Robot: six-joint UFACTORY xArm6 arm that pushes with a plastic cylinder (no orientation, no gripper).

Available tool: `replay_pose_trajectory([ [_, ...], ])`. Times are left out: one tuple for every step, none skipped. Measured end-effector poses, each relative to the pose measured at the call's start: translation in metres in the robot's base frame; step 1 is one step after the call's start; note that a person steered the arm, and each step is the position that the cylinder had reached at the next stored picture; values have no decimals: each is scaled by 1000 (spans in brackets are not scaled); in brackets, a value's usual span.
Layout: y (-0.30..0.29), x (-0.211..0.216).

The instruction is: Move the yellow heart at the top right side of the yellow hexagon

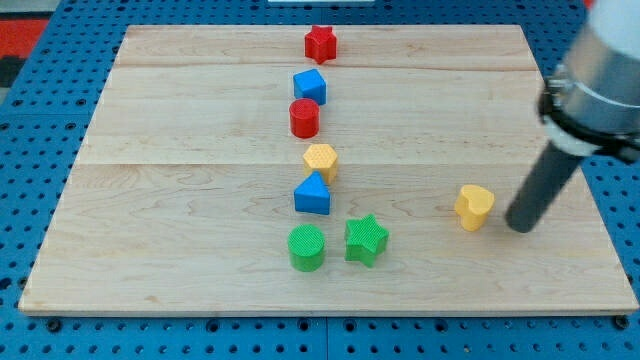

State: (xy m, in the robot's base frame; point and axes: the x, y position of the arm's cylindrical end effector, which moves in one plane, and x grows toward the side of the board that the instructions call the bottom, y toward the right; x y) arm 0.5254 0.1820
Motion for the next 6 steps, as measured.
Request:
replay_pose_trajectory([
  [-47, -15],
  [-77, -53],
  [-100, -81],
  [-97, -39],
  [-111, -40],
  [-112, -62],
])
